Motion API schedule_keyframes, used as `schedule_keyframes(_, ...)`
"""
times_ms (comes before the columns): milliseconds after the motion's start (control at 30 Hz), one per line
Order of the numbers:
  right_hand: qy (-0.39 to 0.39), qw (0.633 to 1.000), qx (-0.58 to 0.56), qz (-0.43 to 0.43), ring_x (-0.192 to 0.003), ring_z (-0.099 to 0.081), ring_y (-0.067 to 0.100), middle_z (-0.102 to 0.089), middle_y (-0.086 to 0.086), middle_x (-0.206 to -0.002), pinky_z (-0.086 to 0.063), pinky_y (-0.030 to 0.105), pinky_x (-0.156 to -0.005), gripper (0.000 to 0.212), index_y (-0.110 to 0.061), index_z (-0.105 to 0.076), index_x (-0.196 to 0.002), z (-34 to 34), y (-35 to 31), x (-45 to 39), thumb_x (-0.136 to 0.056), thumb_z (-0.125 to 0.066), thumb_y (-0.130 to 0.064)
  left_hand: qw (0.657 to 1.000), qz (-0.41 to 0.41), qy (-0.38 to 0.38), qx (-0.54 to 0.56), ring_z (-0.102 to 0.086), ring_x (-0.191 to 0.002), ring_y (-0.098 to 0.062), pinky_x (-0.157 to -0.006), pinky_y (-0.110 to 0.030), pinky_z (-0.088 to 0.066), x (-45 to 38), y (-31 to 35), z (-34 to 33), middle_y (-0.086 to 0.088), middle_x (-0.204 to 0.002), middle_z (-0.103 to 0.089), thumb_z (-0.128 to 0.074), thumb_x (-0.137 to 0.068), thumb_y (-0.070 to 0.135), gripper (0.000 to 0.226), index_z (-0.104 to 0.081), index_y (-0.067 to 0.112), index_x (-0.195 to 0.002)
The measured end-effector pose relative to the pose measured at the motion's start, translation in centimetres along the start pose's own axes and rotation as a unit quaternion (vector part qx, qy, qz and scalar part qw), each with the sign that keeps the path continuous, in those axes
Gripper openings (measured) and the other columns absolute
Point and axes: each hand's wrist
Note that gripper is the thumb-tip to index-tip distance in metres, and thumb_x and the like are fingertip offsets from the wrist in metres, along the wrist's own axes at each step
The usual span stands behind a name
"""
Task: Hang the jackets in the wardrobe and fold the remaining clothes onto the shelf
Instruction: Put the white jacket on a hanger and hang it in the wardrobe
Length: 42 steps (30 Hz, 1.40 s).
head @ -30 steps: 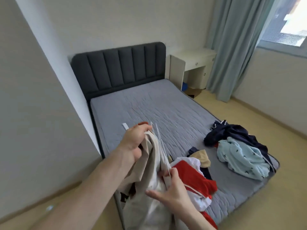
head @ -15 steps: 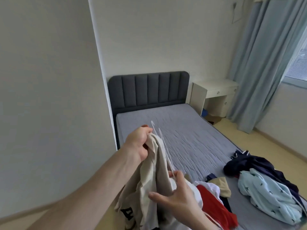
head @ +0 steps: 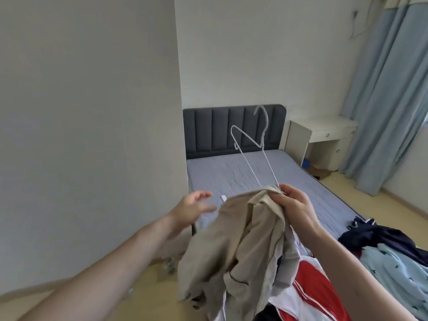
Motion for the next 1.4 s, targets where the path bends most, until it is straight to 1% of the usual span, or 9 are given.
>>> schedule_keyframes(167,-0.018,0.999,-0.012,-0.042,-0.064,-0.054,0.013,-0.059,0.003,-0.068,-0.044,0.027,-0.063,0.021,-0.01,-0.065,-0.074,-3.8,-0.2,1.0,-0.095,-0.063,-0.007,0.978,0.057,-0.111,-0.169,-0.065,-0.106,-0.015,-0.084,-0.028,-0.057,3.5,-9.3,-2.4,0.011,-0.118,-0.061,-0.084,-0.068,0.043,0.068,-0.051,0.033,-0.127)
schedule_keyframes(267,-0.031,0.997,-0.02,-0.068,-0.07,-0.057,0.019,-0.061,0.008,-0.073,-0.046,0.032,-0.067,0.015,-0.002,-0.066,-0.081,-5.2,0.2,1.5,-0.094,-0.063,-0.007,0.953,0.101,-0.145,-0.244,-0.067,-0.098,-0.002,-0.087,-0.022,-0.056,4.9,-14.8,-4.1,0.016,-0.11,-0.067,-0.074,-0.059,0.06,0.066,-0.058,0.036,-0.119)
schedule_keyframes(333,-0.051,0.996,-0.014,-0.076,-0.069,-0.058,0.018,-0.062,0.008,-0.073,-0.047,0.03,-0.066,0.015,-0.004,-0.068,-0.081,-6.0,0.4,1.9,-0.094,-0.063,-0.008,0.955,0.113,-0.143,-0.234,-0.065,-0.113,-0.007,-0.099,-0.024,-0.051,5.2,-17.5,-5.6,0.01,-0.121,-0.069,-0.06,-0.067,0.064,0.067,-0.063,0.034,-0.126)
schedule_keyframes(467,-0.088,0.993,-0.01,-0.082,-0.061,-0.057,0.012,-0.06,0.005,-0.069,-0.047,0.019,-0.054,0.019,-0.01,-0.067,-0.075,-6.3,0.6,2.6,-0.093,-0.062,-0.01,0.955,0.064,-0.054,-0.283,-0.068,-0.101,-0.009,-0.075,-0.021,-0.048,5.7,-19.5,-7.1,0.012,-0.11,-0.071,-0.051,-0.079,0.057,0.037,-0.058,0.052,-0.116)
schedule_keyframes(667,-0.076,0.991,0.004,-0.108,-0.056,-0.052,0.01,-0.053,0.002,-0.063,-0.043,0.018,-0.051,0.035,-0.019,-0.058,-0.061,-2.9,1.8,4.0,-0.094,-0.061,-0.009,0.97,0.105,0.031,-0.215,-0.069,-0.09,-0.018,-0.066,-0.03,-0.044,4.5,-21.8,-3.6,0.0,-0.079,-0.071,-0.057,-0.09,0.018,0.018,-0.067,0.018,-0.075)
schedule_keyframes(800,-0.023,0.988,0.051,-0.143,-0.057,-0.045,0.015,-0.044,0.007,-0.064,-0.034,0.028,-0.058,0.033,-0.016,-0.052,-0.062,1.6,3.2,4.7,-0.092,-0.064,-0.008,0.97,0.045,0.148,-0.185,-0.06,-0.08,-0.019,-0.066,-0.035,-0.04,3.1,-18.1,2.4,-0.011,-0.075,-0.066,-0.058,-0.096,0.004,0.03,-0.063,0.014,-0.068)
schedule_keyframes(1033,0.018,0.963,0.2,-0.18,-0.066,-0.05,0.019,-0.053,0.008,-0.066,-0.035,0.034,-0.069,0.029,0.005,-0.059,-0.077,5.8,6.2,4.4,-0.091,-0.067,-0.019,0.973,-0.026,0.097,-0.206,-0.032,-0.055,-0.015,-0.055,-0.033,-0.024,2.2,-6.5,8.2,0.0,-0.056,-0.034,-0.061,-0.094,0.024,0.04,-0.043,0.016,-0.059)
schedule_keyframes(1267,0.001,0.938,0.311,-0.155,-0.056,-0.047,0.012,-0.051,-0.008,-0.054,-0.033,0.033,-0.061,0.035,-0.022,-0.058,-0.058,5.6,7.9,4.8,-0.092,-0.067,-0.028,0.999,-0.009,0.028,0.046,-0.068,-0.08,-0.029,-0.077,-0.035,-0.053,5.6,1.4,9.0,-0.02,-0.088,-0.072,-0.065,-0.089,0.023,0.03,-0.072,-0.006,-0.093)
schedule_keyframes(1400,0.02,0.927,0.355,-0.119,-0.082,-0.066,0.016,-0.073,-0.01,-0.08,-0.048,0.033,-0.073,0.02,-0.033,-0.072,-0.076,3.5,8.0,5.3,-0.095,-0.067,-0.031,0.997,-0.05,0.031,0.049,-0.073,-0.076,-0.023,-0.069,-0.03,-0.057,7.1,4.7,9.2,-0.015,-0.086,-0.076,-0.064,-0.09,0.024,0.023,-0.08,0.009,-0.086)
Point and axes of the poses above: each hand's wrist, its own x-axis away from the middle knuckle, its own z-axis out of the back of the hand, y = z × x
